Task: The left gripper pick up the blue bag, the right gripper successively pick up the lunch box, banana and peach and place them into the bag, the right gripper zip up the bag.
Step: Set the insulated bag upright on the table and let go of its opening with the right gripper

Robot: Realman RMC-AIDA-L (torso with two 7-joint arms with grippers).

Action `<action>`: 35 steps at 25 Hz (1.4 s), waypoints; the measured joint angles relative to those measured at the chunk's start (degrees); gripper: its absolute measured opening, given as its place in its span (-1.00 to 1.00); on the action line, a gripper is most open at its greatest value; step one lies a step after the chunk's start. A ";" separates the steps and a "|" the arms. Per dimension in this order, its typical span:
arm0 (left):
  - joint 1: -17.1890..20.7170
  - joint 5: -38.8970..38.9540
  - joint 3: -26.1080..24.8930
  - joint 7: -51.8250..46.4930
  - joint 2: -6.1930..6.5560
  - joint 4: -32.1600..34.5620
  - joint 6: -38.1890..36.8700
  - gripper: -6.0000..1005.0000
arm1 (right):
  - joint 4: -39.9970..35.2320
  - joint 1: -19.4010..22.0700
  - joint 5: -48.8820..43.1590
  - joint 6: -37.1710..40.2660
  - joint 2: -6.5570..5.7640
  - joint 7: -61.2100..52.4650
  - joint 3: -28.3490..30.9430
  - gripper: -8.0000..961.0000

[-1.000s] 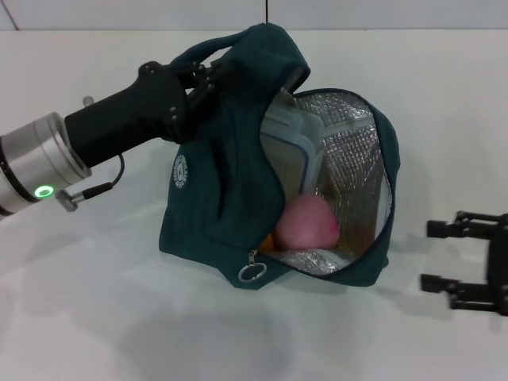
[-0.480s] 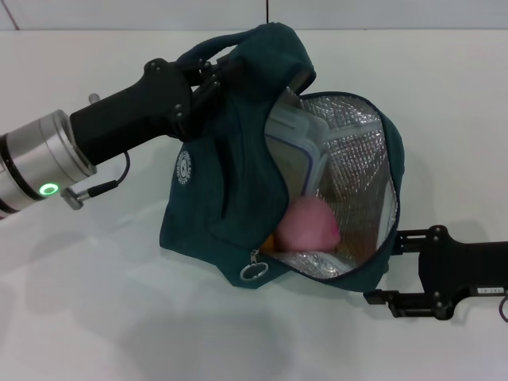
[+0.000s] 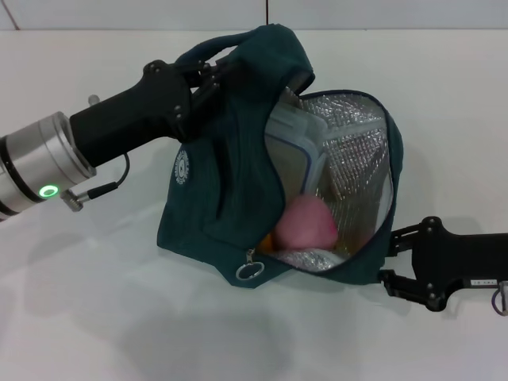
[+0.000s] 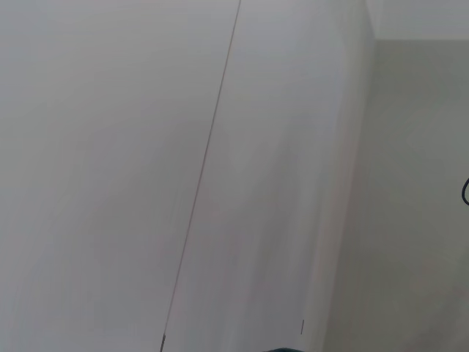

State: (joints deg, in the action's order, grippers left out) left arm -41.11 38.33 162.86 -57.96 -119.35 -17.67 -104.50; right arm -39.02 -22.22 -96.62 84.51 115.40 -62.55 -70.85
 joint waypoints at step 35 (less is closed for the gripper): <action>15.24 -2.32 -0.52 47.58 -0.95 24.93 11.86 -0.88 | -11.06 1.40 4.28 14.84 -4.81 -5.69 10.58 -0.80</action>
State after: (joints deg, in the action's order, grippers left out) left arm -25.87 36.00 162.33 -10.38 -120.30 7.26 -92.63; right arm -50.08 -20.81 -92.34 99.35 110.59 -68.25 -60.28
